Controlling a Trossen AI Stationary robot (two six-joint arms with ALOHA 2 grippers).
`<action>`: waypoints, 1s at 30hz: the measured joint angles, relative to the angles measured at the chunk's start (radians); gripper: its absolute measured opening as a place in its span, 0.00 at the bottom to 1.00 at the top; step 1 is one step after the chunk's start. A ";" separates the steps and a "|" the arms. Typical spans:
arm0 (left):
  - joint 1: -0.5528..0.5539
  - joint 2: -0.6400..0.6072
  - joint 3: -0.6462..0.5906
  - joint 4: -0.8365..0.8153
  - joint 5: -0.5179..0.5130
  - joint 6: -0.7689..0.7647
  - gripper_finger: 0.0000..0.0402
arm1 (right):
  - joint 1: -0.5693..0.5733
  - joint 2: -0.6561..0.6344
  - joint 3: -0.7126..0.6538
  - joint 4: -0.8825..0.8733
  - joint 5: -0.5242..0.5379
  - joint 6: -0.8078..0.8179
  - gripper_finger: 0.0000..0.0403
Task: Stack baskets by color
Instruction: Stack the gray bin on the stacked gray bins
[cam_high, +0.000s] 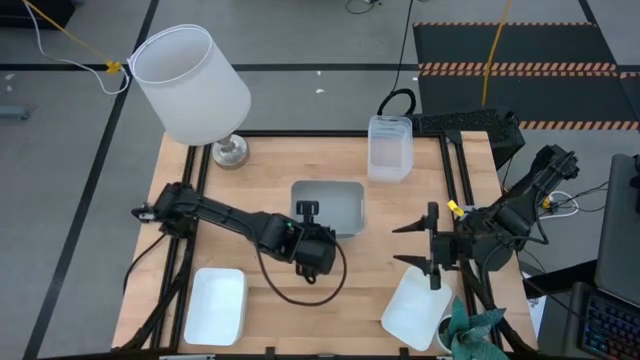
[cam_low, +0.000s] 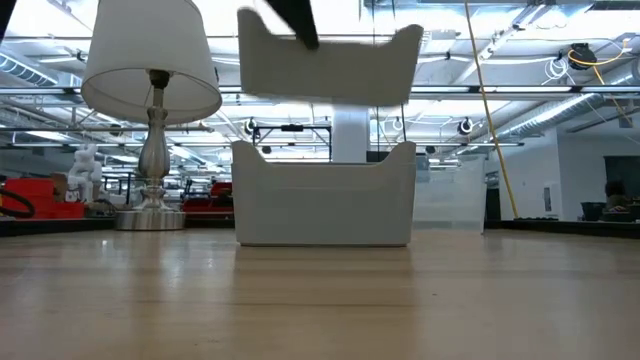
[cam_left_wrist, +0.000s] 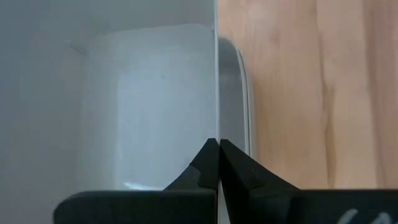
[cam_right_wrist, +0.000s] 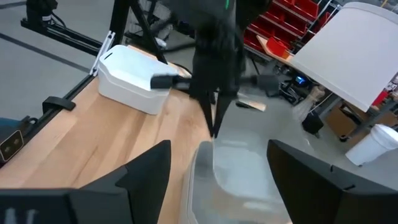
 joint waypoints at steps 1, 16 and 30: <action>0.006 0.001 -0.019 0.009 0.010 0.007 0.01 | 0.000 0.000 0.000 0.000 0.000 0.000 0.64; 0.085 0.001 -0.176 0.139 0.108 0.075 0.01 | 0.000 0.000 0.000 0.000 0.000 -0.008 0.64; 0.062 -0.024 -0.179 0.183 0.126 0.096 0.01 | 0.000 0.000 0.000 0.000 -0.008 -0.008 0.64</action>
